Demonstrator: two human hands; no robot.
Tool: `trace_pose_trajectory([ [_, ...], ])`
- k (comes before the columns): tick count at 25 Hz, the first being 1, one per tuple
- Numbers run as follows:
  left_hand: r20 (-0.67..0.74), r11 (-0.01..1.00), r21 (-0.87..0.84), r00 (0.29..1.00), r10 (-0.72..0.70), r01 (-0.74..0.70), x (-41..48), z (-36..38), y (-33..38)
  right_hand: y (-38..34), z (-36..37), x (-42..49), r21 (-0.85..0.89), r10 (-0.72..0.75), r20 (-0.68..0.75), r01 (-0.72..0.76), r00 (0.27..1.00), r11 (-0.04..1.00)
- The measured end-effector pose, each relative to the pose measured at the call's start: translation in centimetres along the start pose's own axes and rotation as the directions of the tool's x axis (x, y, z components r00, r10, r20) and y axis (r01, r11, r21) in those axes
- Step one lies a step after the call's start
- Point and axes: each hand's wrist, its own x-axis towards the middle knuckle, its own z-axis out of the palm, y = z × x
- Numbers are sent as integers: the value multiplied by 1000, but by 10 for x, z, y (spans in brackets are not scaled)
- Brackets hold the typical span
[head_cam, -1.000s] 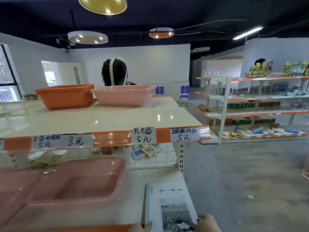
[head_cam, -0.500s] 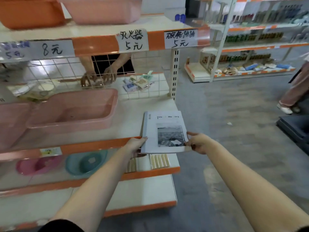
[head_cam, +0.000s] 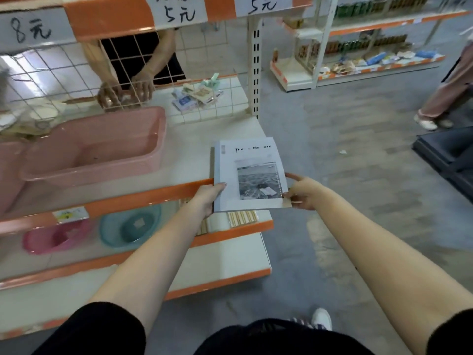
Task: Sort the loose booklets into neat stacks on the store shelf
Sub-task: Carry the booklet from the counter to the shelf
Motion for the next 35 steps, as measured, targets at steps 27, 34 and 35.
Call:
trace_pose_trajectory([
  [27,637,895,133,729,251,-425,-59,486,23,58,-397,-131,241,-110,-835,539,539,807],
  [34,800,897,87,567,196,-433,-134,652,8,99,-540,-210,144,-74,-948,626,309,766],
  [35,817,894,86,545,190,-440,-143,672,4,105,-555,-219,143,-56,-957,634,283,760],
])
